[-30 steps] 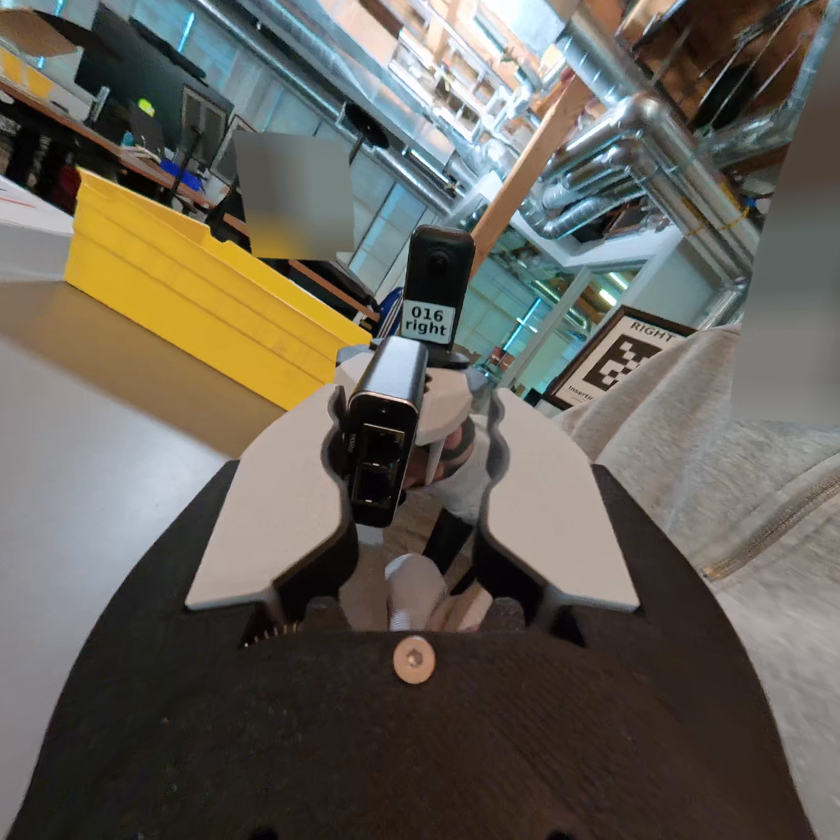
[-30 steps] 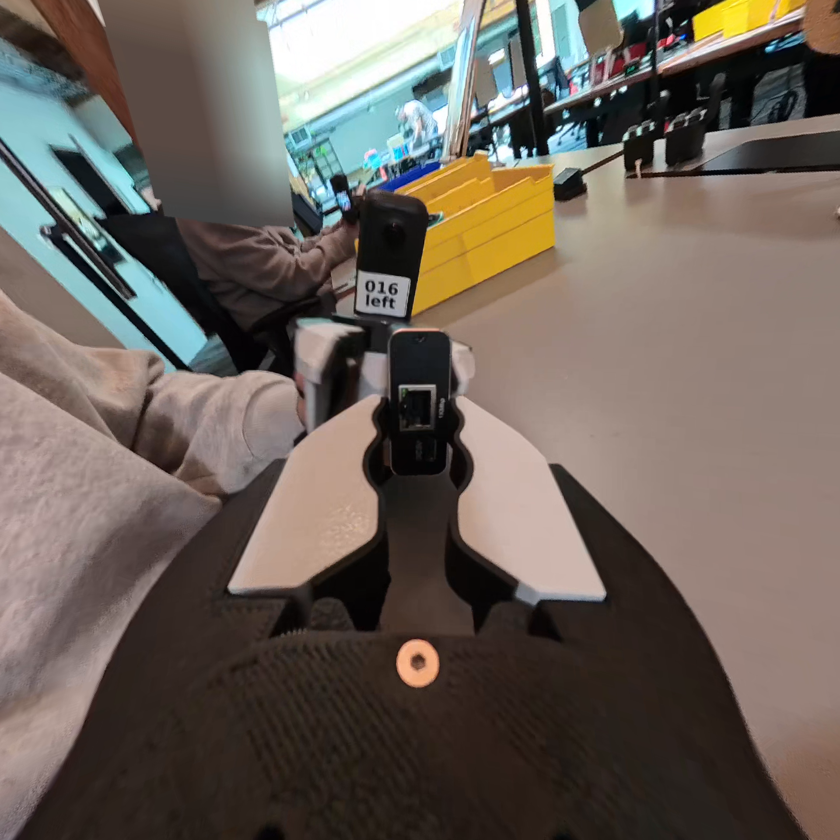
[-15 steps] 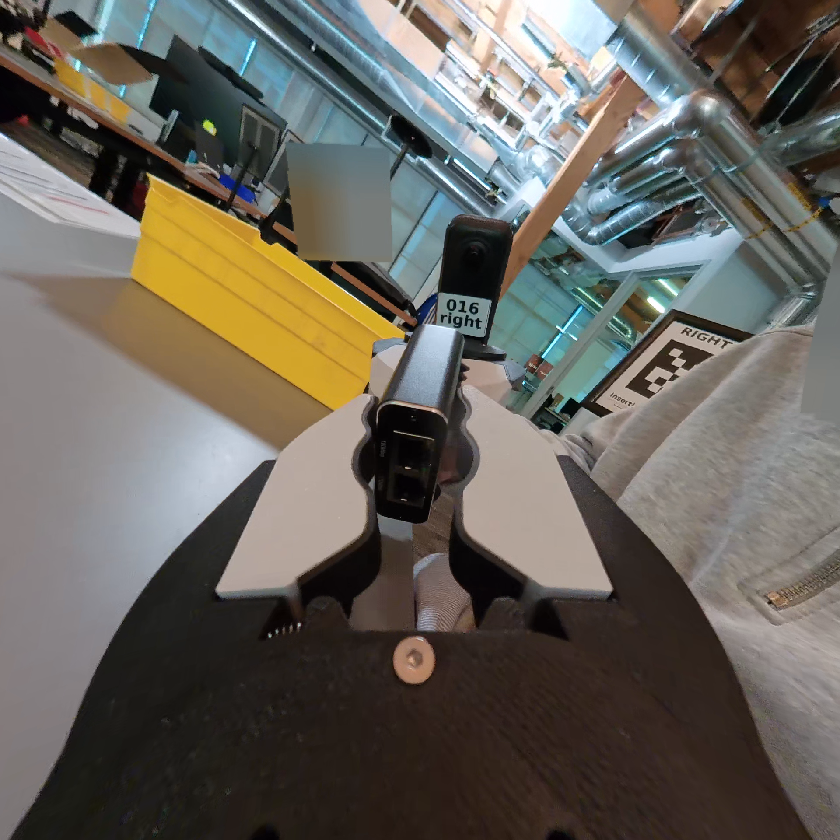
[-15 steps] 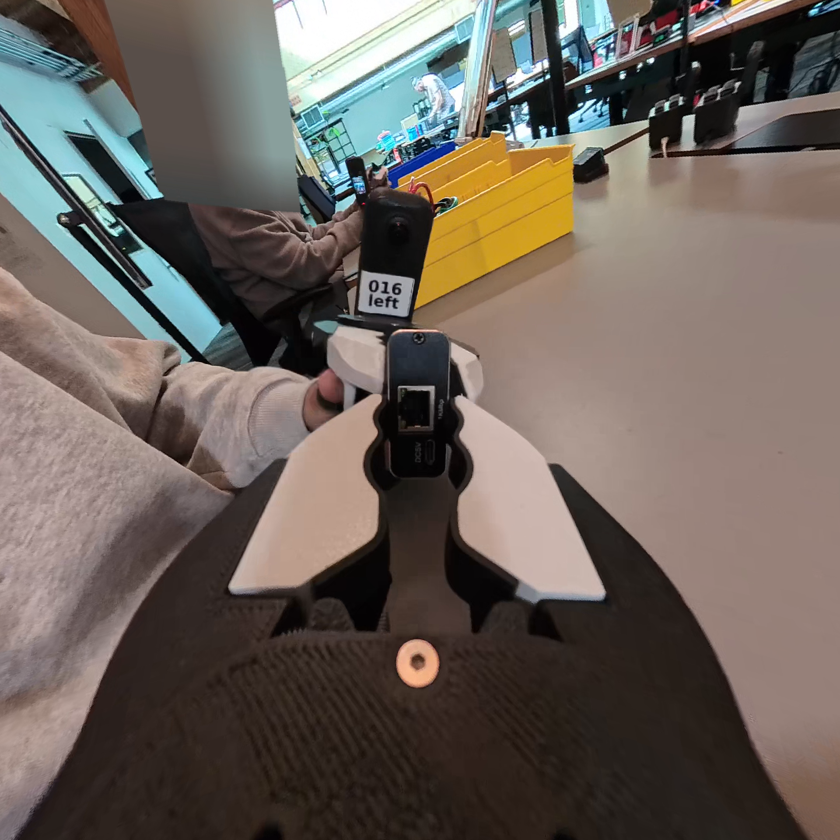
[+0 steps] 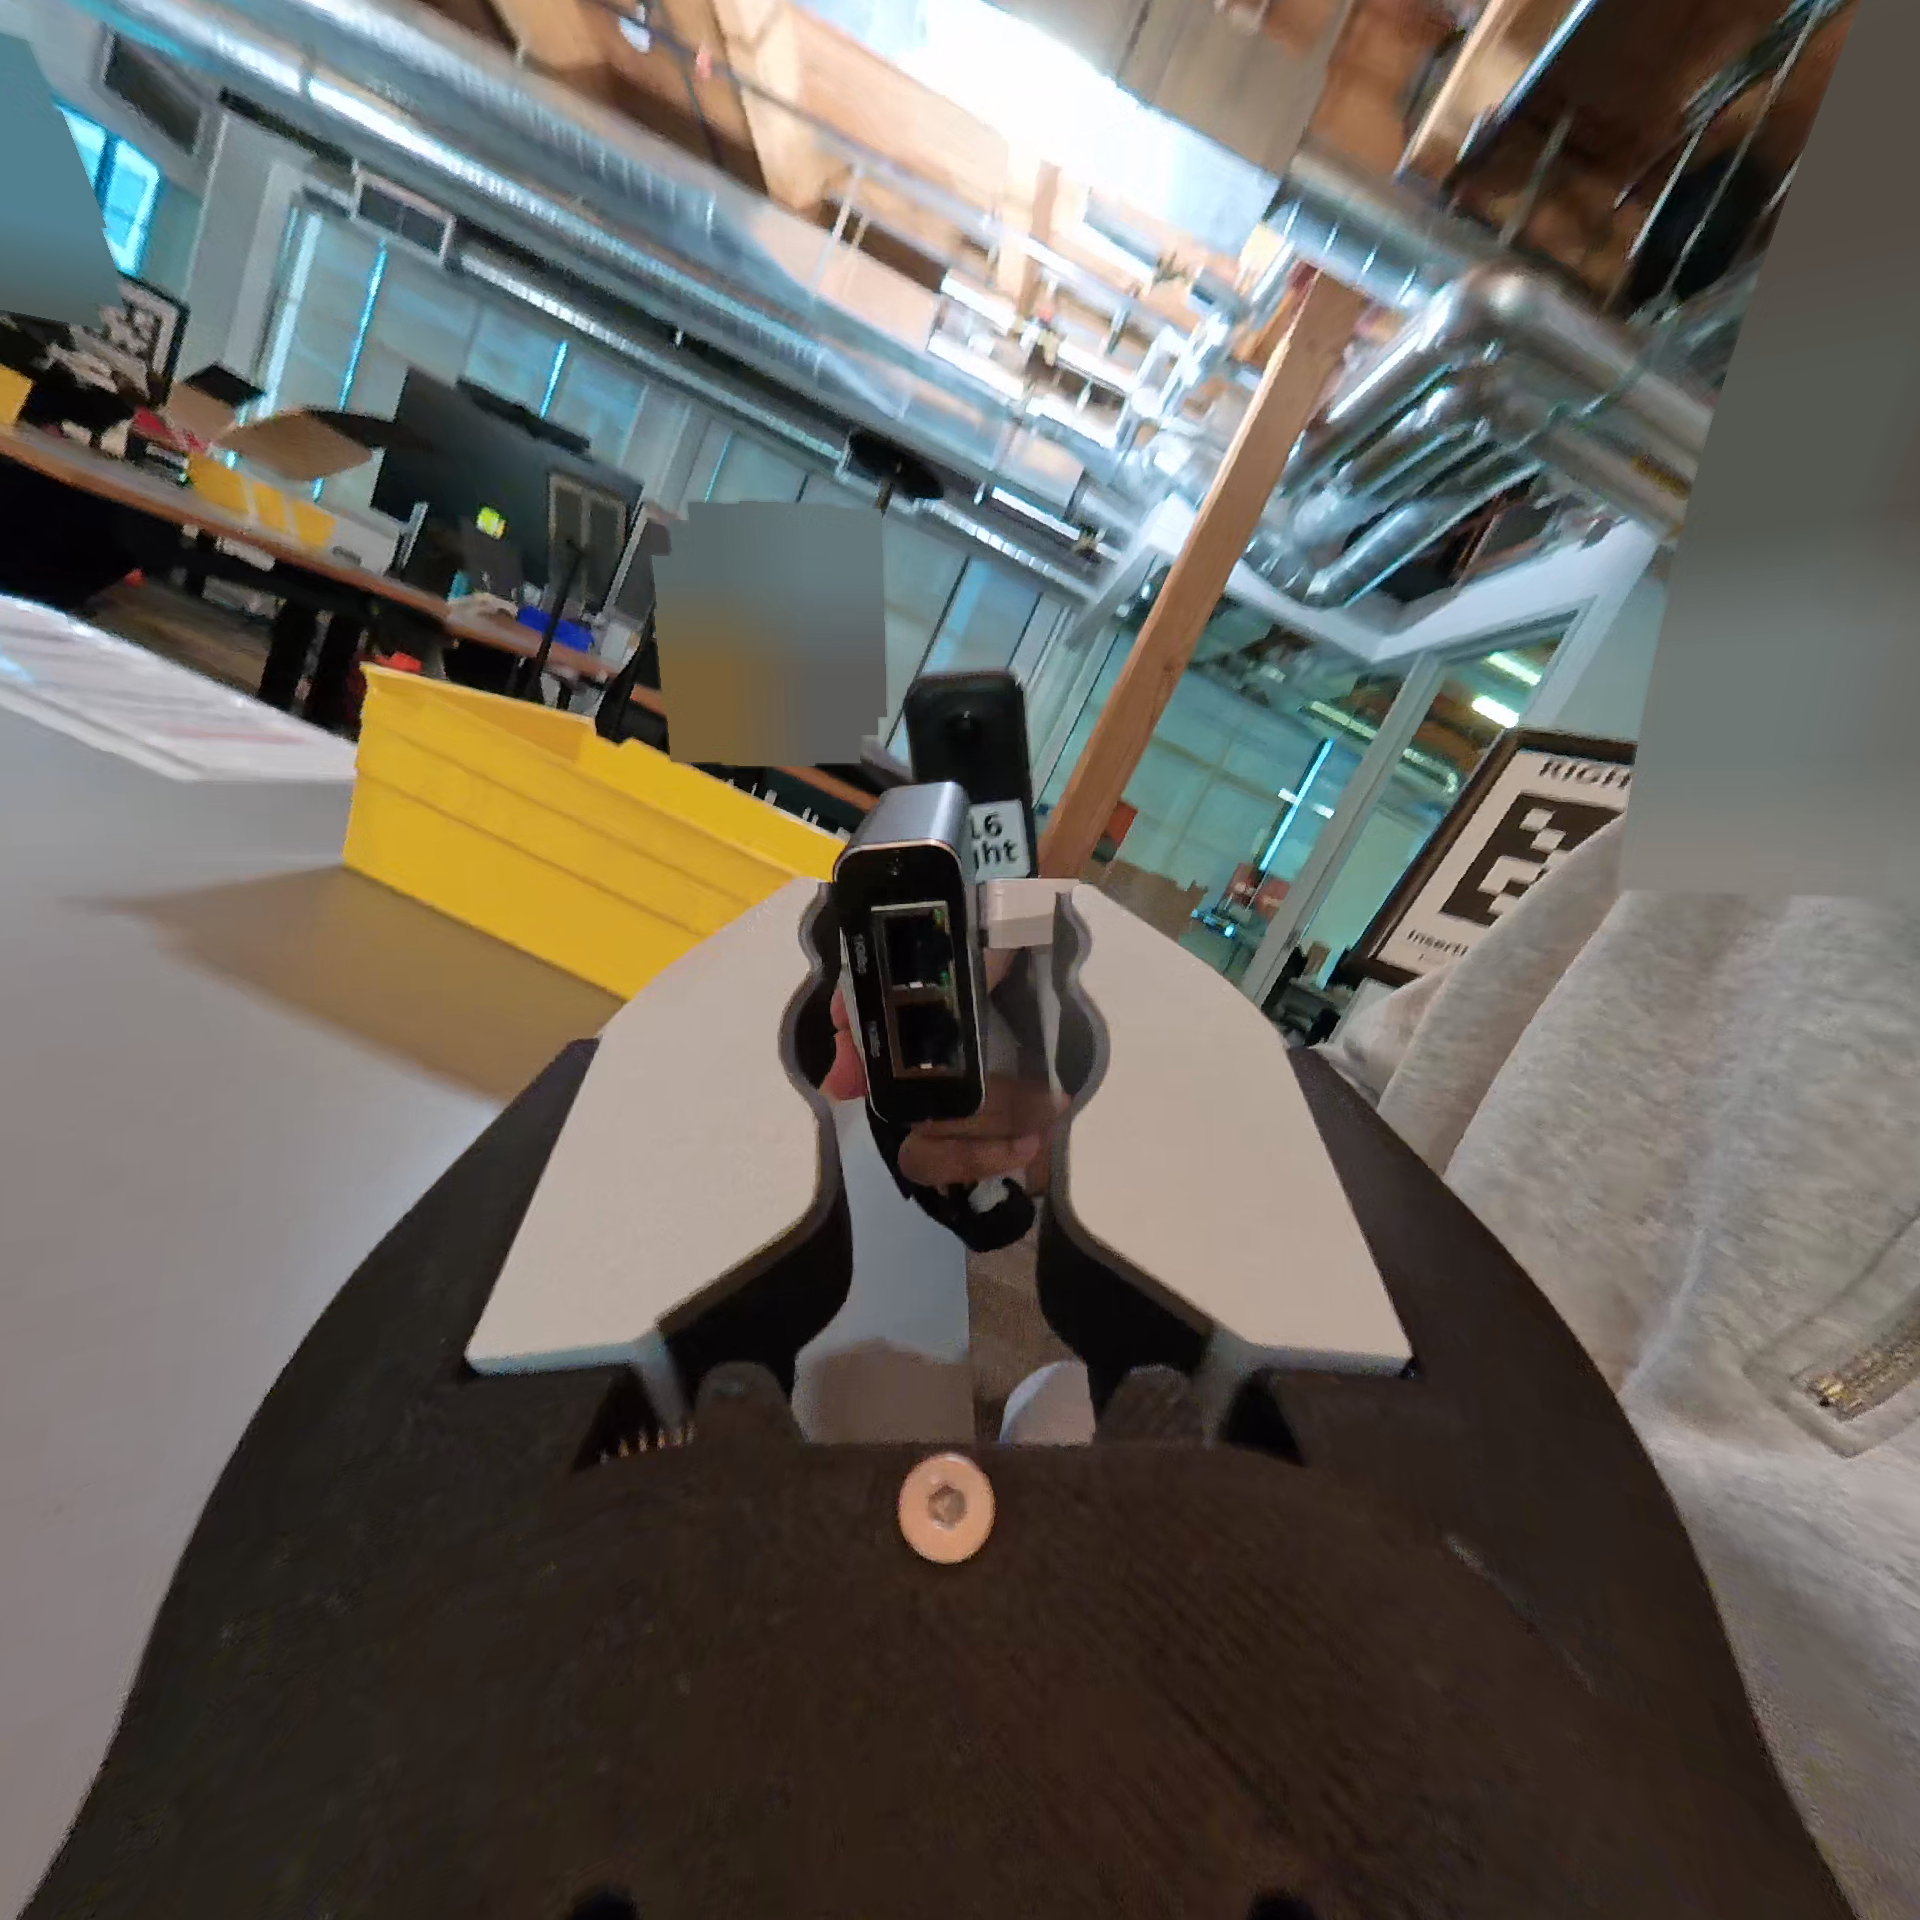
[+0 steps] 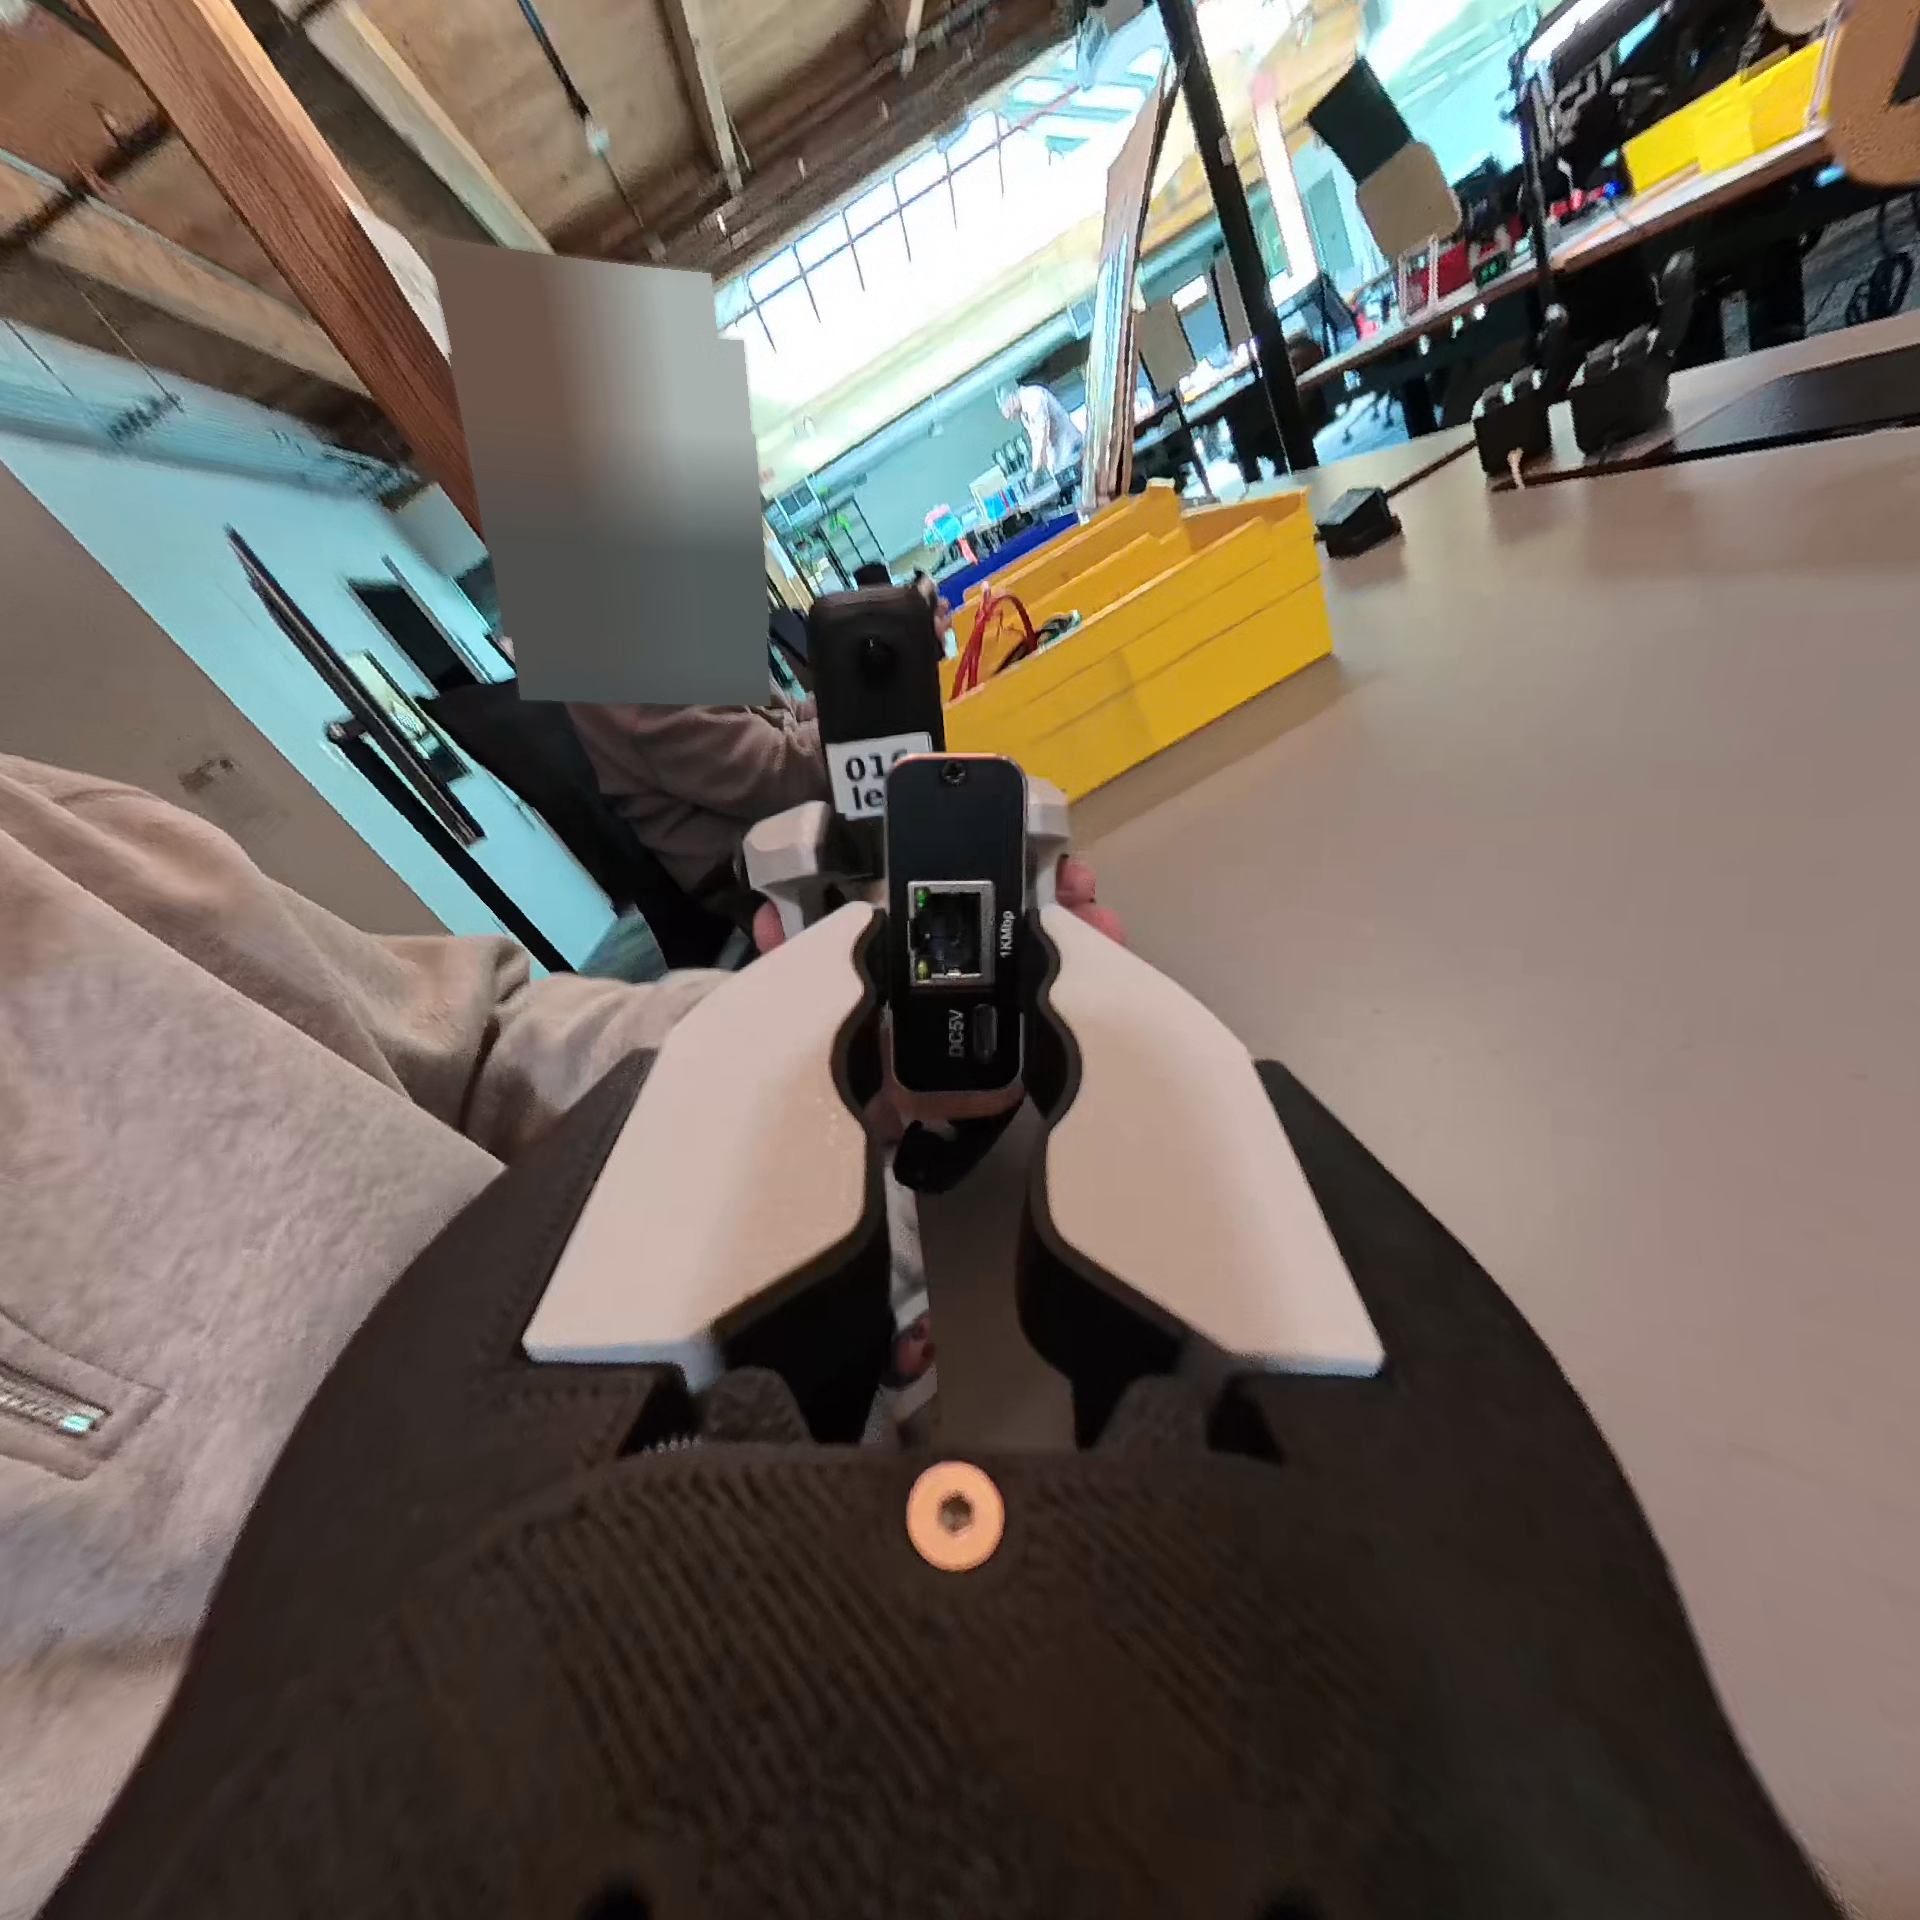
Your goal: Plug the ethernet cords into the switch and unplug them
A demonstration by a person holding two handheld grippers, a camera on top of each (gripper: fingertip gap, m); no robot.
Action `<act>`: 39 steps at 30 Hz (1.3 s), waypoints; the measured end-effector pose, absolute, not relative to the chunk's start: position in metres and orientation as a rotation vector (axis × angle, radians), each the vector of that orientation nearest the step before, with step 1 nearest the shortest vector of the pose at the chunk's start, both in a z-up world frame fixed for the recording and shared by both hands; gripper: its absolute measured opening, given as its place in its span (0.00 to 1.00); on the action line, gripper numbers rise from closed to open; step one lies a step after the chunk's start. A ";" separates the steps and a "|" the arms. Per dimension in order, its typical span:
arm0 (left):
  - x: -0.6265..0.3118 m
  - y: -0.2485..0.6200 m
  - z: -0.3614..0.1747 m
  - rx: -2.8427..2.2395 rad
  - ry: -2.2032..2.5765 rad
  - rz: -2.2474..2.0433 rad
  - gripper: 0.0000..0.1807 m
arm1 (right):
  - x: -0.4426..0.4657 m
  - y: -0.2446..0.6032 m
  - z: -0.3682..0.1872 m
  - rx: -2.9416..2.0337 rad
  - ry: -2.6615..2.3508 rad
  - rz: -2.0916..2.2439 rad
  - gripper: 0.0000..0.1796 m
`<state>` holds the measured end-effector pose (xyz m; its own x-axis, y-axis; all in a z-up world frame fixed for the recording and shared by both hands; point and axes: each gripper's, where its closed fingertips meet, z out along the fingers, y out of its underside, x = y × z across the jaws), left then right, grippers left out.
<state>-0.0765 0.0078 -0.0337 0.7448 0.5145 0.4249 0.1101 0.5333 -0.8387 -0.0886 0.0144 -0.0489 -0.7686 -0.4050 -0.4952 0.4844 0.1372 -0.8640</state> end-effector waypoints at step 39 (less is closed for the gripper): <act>-0.027 -0.103 0.218 -0.807 -0.254 0.804 0.00 | -0.120 0.022 -0.047 0.182 1.776 -1.828 0.13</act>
